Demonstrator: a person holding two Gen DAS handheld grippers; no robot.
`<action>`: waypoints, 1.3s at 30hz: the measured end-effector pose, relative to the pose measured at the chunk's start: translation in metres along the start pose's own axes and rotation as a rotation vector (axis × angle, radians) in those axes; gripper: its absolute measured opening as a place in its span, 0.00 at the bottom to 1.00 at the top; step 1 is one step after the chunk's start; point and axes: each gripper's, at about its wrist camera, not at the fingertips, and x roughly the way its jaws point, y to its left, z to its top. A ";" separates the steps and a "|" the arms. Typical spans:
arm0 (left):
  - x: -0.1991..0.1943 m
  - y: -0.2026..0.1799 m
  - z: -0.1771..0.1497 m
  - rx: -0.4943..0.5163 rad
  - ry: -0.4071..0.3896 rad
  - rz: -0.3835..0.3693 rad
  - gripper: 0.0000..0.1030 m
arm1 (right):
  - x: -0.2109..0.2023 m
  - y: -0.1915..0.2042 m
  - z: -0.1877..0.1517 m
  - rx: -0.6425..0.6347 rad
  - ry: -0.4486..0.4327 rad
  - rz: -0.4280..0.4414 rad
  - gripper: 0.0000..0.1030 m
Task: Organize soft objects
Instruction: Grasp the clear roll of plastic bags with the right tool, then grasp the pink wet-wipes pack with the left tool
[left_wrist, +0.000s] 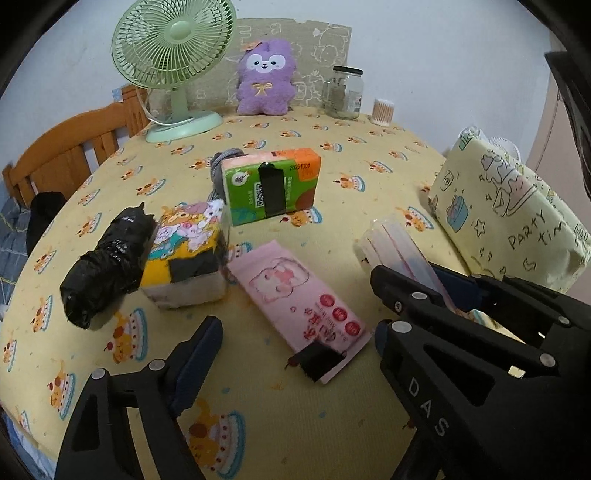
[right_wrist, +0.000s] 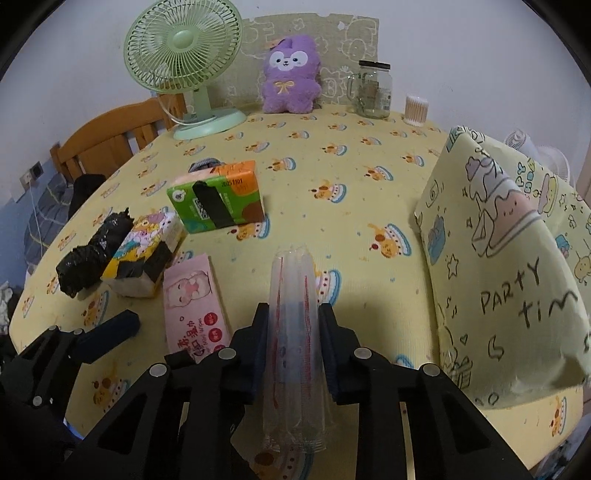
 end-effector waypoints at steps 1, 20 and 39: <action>-0.001 0.000 0.001 0.000 -0.002 -0.002 0.83 | 0.000 -0.001 0.001 0.003 -0.001 0.003 0.27; 0.019 -0.005 0.016 -0.007 -0.029 0.033 0.63 | 0.017 -0.016 0.014 0.043 0.001 -0.016 0.28; 0.005 0.003 0.007 0.002 -0.030 0.000 0.38 | 0.008 -0.001 0.007 0.041 0.000 -0.002 0.28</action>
